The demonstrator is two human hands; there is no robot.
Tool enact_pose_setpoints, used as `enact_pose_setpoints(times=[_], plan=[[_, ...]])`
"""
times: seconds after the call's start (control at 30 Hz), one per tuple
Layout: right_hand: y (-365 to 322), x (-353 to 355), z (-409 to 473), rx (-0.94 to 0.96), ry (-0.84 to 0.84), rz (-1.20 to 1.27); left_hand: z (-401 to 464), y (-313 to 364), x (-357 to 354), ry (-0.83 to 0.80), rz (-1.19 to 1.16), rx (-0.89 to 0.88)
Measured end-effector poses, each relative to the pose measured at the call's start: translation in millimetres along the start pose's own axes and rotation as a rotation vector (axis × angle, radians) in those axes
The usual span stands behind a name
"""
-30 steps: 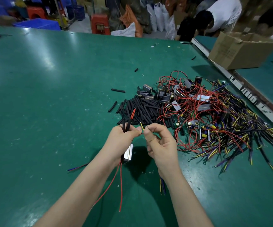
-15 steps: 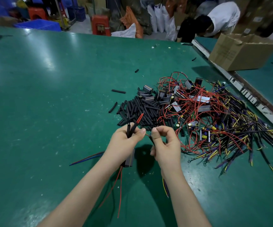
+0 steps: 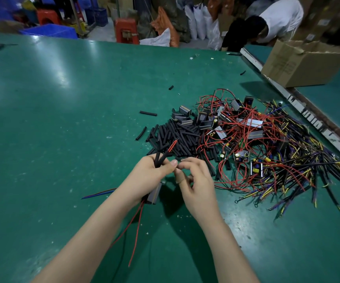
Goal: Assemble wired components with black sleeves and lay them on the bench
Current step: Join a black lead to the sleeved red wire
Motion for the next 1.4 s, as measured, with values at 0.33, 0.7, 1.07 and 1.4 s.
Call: enact_pose_setpoints(times=[0.33,0.7,1.07,1.4], plan=[[-1.3,11.2,5.4,-0.231,0.216,0.196,-7.3,-0.7,3.0,0.024,0.135,-0.138],[-10.6,12.7,3.6,-0.177,0.22,0.285,-4.5,19.3,-7.0,0.094,0.111,-0.209],[-8.9,11.7,1.7,-0.132,0.194,0.182,-10.2,13.9,-9.9,0.056,0.054,-0.201],[-7.9,13.3,2.5,-0.182,0.16,0.22,-18.4,19.4,-7.3,0.113,0.277,-0.377]])
Point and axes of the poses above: each hand's wrist, its own z-axis towards the middle knuckle, its own x-axis out of the back of the hand, y = z × x, the point moved 2 cm from there along z, towards the middle knuckle, and after that the axes turned 10 degrees about z, right-handed, at the moved point
